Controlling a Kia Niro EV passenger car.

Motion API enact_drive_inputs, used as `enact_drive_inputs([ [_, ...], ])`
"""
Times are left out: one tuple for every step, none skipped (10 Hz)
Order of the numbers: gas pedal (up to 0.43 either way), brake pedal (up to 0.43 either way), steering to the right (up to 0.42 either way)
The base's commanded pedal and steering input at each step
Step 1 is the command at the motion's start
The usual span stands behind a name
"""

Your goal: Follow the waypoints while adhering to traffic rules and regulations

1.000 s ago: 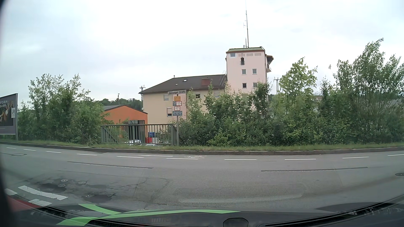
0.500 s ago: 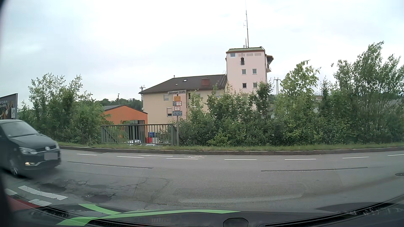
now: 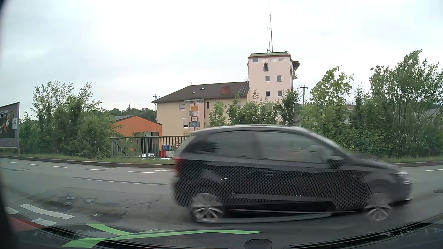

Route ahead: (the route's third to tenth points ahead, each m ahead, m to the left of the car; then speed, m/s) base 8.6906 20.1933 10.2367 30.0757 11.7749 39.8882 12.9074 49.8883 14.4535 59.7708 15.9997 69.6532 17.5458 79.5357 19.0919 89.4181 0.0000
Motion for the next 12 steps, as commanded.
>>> enact_drive_inputs([
  [0.0,0.152,-0.195],
  [0.0,0.152,-0.195],
  [0.0,0.152,-0.195],
  [0.0,0.152,-0.195],
  [0.0,0.152,-0.195],
  [0.0,0.152,-0.195],
  [0.0,0.152,-0.195],
  [0.0,0.152,-0.194],
  [0.0,0.152,-0.193],
  [0.0,0.152,-0.193],
  [0.0,0.152,-0.193],
  [0.0,0.152,-0.192],
])
